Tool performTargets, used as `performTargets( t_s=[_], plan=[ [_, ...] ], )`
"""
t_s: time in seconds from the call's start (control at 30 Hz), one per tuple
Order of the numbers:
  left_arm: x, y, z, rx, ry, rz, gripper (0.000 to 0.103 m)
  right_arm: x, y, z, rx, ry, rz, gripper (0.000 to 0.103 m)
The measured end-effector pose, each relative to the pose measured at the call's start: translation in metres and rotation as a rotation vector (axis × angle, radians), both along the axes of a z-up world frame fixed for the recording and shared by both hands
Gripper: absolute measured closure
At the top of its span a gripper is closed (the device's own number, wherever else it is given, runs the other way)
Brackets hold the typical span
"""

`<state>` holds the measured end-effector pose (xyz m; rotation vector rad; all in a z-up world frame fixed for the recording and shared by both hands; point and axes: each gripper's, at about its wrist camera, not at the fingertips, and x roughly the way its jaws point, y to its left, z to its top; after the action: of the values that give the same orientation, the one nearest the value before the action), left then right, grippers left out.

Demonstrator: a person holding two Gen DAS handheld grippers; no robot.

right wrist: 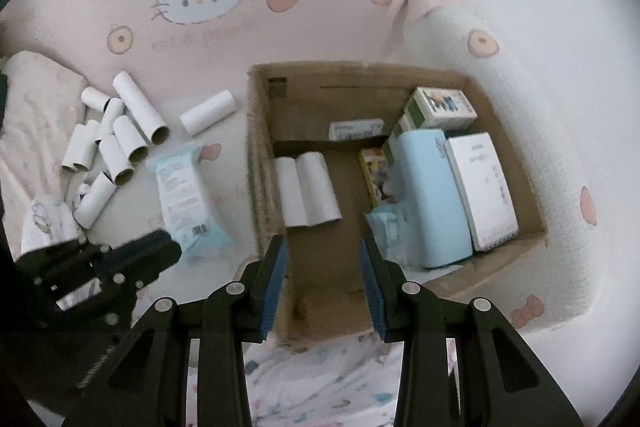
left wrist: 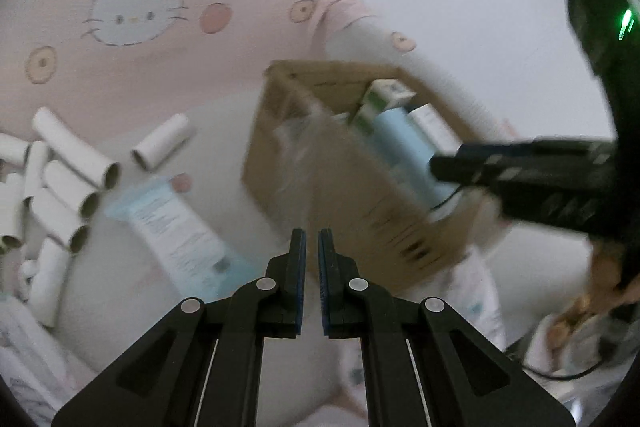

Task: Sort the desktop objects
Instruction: 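Move both open grippers over the pile of white tubes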

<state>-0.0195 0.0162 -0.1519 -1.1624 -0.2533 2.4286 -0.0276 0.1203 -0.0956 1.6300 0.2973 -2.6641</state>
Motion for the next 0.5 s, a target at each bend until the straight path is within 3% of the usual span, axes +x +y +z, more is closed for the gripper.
performTargets(
  t_s=[0.17,0.3,0.43,0.5],
  plan=[
    [0.003,-0.029,-0.02,-0.033,0.011,0.047,0.096,0.013,-0.031,0.004,-0.069,0.081,0.07,0.069],
    [0.002,-0.061,-0.035,-0.031,-0.006,0.125,0.096,0.021,-0.066,0.0,-0.068,0.146,0.196,0.069],
    [0.001,-0.09,-0.049,-0.15,0.009,0.184,0.096,0.017,-0.101,-0.017,-0.061,0.128,0.327,0.069],
    [-0.005,-0.113,-0.054,-0.057,-0.051,0.231,0.096,0.015,-0.116,-0.026,-0.055,0.118,0.371,0.069]
  ],
)
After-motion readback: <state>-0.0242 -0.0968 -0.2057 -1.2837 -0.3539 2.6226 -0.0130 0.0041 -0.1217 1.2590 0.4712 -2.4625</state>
